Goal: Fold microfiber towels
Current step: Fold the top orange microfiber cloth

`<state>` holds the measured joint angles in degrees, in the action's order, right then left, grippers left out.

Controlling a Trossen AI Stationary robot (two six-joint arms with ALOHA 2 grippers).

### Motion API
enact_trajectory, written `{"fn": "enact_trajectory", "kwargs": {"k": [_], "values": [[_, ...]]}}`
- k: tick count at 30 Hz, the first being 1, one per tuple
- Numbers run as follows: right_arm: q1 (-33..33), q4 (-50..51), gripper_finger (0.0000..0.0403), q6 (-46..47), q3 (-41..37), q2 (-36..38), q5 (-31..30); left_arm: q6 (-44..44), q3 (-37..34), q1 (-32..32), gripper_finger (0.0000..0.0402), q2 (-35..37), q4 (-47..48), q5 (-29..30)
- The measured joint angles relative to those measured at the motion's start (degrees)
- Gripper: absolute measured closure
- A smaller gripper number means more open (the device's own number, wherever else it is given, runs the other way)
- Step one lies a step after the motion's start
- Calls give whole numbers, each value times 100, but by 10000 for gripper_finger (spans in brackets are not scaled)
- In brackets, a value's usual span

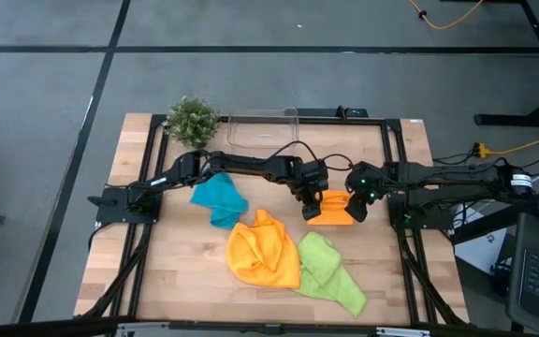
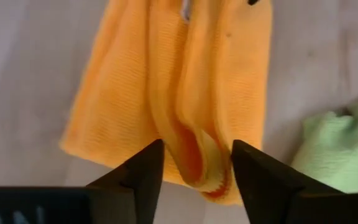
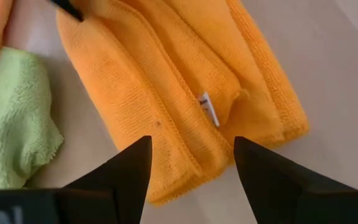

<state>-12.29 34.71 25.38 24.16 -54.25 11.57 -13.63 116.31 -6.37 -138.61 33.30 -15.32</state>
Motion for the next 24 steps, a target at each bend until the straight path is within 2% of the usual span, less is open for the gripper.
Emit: {"fn": "enact_trajectory", "kwargs": {"k": [4,12,24], "values": [[0,-59,173,-116,0,-112,-56,318,0,2,275,0,7,209],[0,-382,173,-472,0,-298,-139,516,0,7,392,0,37,210],[0,-368,173,-664,0,-309,-141,854,2,131,401,52,68,95]]}}
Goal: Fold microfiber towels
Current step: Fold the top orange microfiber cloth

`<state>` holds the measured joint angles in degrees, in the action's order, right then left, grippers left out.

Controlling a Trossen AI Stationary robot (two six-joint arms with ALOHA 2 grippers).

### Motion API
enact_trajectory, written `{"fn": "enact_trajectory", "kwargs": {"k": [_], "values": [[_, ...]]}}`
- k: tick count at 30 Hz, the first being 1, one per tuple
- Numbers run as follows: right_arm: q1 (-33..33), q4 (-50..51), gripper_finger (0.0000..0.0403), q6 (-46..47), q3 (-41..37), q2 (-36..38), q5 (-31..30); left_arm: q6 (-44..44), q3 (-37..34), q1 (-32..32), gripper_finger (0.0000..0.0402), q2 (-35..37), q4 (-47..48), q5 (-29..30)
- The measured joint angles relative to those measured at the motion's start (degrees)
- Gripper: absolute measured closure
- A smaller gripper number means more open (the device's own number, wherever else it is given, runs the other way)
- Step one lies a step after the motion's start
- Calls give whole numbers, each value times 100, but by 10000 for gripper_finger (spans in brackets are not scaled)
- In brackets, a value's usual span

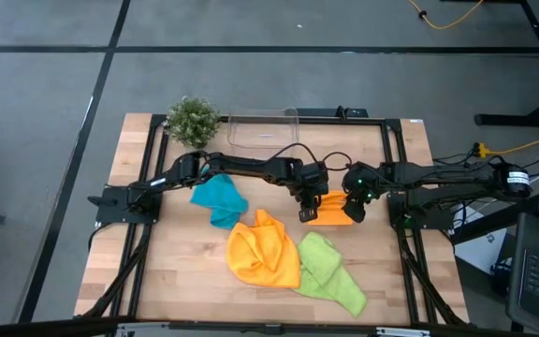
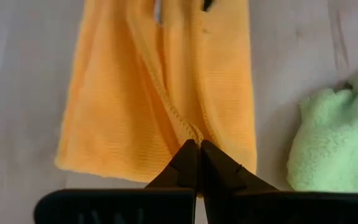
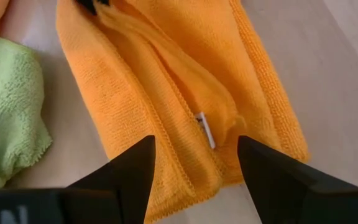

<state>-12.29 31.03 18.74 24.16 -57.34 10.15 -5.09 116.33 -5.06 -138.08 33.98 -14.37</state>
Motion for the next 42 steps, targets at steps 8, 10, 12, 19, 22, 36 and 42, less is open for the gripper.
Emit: {"fn": "enact_trajectory", "kwargs": {"k": [8,10,12,19,22,36,42], "values": [[0,-2,173,-280,0,0,2,310,0,190,401,0,-19,-24],[0,-47,173,-396,0,-7,32,395,57,217,401,0,16,-26],[-2,-128,173,-475,0,-39,159,519,153,242,401,0,2,3],[2,-247,173,-553,1,-223,286,769,486,288,401,0,217,274],[2,-358,173,-668,0,-247,533,779,490,291,401,0,385,335],[11,-397,276,-688,0,-266,776,860,555,303,401,0,421,612],[11,-399,321,-684,0,-520,780,861,555,299,401,0,466,612]]}}
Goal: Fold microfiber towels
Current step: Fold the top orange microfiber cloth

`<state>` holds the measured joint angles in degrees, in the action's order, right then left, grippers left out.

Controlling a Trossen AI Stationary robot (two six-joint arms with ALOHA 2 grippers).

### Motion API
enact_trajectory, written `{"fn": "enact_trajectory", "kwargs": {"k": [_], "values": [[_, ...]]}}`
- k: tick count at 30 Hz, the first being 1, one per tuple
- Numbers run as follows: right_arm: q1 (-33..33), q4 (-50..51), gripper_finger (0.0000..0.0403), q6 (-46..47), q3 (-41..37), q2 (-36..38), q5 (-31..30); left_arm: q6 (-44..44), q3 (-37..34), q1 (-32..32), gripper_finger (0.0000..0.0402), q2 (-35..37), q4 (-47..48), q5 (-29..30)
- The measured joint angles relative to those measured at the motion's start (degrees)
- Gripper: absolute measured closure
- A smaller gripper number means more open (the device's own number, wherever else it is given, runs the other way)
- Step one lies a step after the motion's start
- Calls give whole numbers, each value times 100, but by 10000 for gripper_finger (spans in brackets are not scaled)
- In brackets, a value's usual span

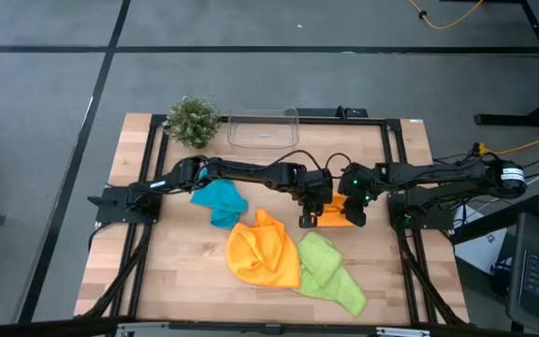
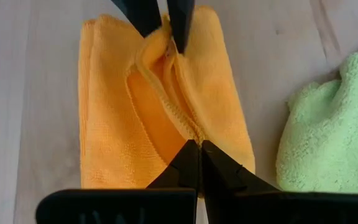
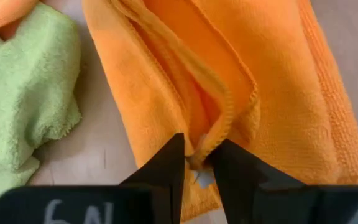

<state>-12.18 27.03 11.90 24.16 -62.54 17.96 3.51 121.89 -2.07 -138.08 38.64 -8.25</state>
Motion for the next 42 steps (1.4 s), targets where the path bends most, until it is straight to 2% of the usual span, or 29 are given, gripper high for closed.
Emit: {"fn": "enact_trajectory", "kwargs": {"k": [5,14,20,23,32,42], "values": [[0,-13,315,-8,2,-46,43,-171,0,-9,391,0,82,-104],[-3,-97,248,127,2,-46,140,-488,2,-189,293,0,157,-943],[2,-141,223,-46,0,-46,241,-460,11,-201,252,-29,153,-1351],[11,-205,222,-49,1,-46,269,-446,11,-159,242,-52,178,-1319],[13,-221,221,-62,2,-47,271,-440,11,-151,226,-96,350,-599],[26,-252,221,-192,1,-50,270,-440,2,-77,227,-264,438,-623]]}}
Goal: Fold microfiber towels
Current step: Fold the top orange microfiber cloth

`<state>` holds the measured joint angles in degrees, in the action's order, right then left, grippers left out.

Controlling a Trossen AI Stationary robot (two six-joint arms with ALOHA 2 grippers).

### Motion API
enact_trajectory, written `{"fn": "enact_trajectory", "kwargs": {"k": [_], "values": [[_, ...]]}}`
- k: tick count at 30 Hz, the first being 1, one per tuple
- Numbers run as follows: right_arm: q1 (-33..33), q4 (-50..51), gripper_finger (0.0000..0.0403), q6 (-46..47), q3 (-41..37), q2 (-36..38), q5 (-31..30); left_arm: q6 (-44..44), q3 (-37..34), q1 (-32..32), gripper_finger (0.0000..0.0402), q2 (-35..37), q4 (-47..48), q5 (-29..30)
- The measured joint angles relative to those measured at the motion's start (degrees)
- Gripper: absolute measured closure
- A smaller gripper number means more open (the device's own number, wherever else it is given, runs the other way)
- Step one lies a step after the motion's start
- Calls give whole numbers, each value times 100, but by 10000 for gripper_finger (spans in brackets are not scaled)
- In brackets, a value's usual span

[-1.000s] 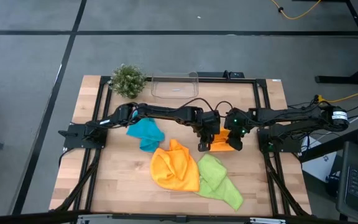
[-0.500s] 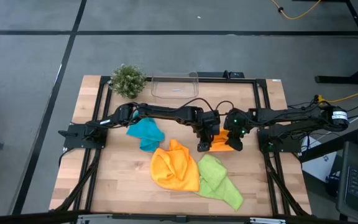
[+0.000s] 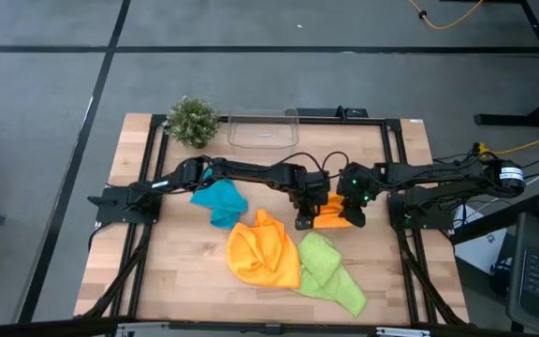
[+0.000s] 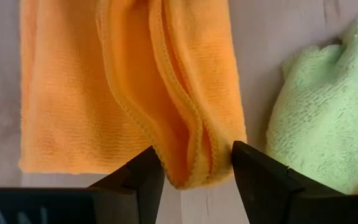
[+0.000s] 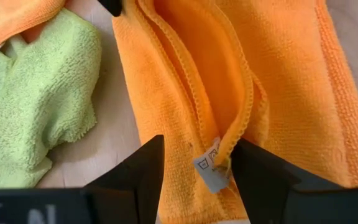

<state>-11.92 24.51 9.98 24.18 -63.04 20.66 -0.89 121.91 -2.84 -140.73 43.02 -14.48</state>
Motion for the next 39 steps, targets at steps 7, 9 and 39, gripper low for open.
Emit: {"fn": "enact_trajectory", "kwargs": {"k": [7,9,39], "values": [[327,-17,221,0,1,-157,-311,-4,-1,1,227,0,-43,0],[426,-9,221,31,1,-217,-656,-4,0,-1,227,0,-50,0],[527,-26,392,480,1,-247,-705,-7,0,-1,393,0,-77,297]]}}
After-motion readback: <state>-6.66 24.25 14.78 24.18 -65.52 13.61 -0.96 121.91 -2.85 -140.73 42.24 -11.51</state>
